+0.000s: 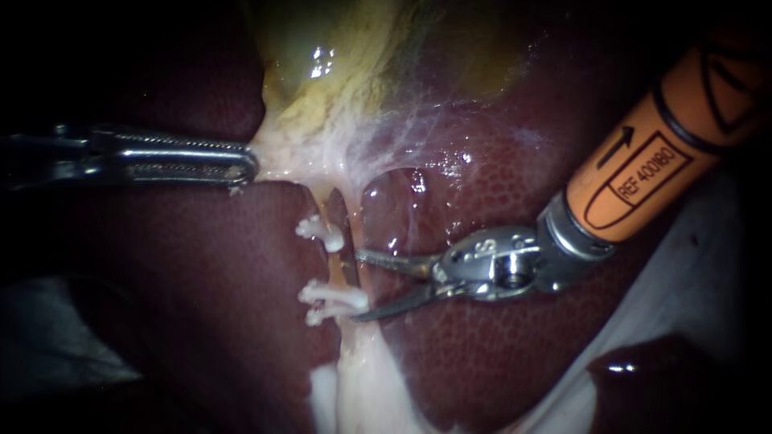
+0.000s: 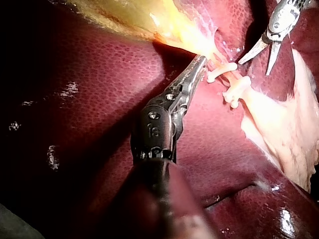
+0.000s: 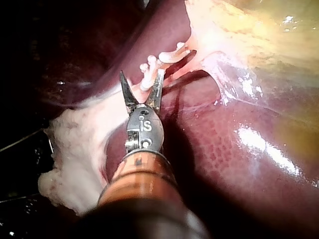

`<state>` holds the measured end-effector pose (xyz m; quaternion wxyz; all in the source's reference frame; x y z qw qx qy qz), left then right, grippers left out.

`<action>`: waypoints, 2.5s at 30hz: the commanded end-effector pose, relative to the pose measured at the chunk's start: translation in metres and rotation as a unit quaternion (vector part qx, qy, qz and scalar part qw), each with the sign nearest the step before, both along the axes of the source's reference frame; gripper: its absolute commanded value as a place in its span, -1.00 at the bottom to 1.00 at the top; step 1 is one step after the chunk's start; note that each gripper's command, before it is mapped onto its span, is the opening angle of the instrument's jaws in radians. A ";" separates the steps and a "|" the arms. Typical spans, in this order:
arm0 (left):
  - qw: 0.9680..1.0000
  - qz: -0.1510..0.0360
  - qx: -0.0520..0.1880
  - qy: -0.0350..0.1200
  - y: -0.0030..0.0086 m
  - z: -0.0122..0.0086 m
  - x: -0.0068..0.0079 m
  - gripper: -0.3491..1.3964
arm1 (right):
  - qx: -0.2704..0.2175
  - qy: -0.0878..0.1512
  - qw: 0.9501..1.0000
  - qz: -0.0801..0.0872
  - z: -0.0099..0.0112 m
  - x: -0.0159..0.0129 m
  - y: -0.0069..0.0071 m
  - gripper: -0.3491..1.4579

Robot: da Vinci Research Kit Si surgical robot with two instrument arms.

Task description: Go to the cutting position left tube

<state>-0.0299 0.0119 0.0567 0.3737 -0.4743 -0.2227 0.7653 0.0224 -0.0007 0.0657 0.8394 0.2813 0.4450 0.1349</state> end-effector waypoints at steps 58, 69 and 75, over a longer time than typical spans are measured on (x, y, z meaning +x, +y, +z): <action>1.000 -0.002 0.000 0.002 0.0000 -0.0001 -0.0007 -1.00 | 0.117 0.070 0.991 0.011 0.0038 0.0113 -0.0009 0.98; 1.000 -0.002 0.000 0.001 0.0000 -0.0001 -0.0006 -1.00 | 0.133 0.086 0.987 0.015 0.0005 0.0117 -0.0008 0.98; 1.000 -0.002 0.000 0.001 0.0000 -0.0001 -0.0006 -1.00 | 0.136 0.085 0.987 0.016 0.0007 0.0116 -0.0007 0.98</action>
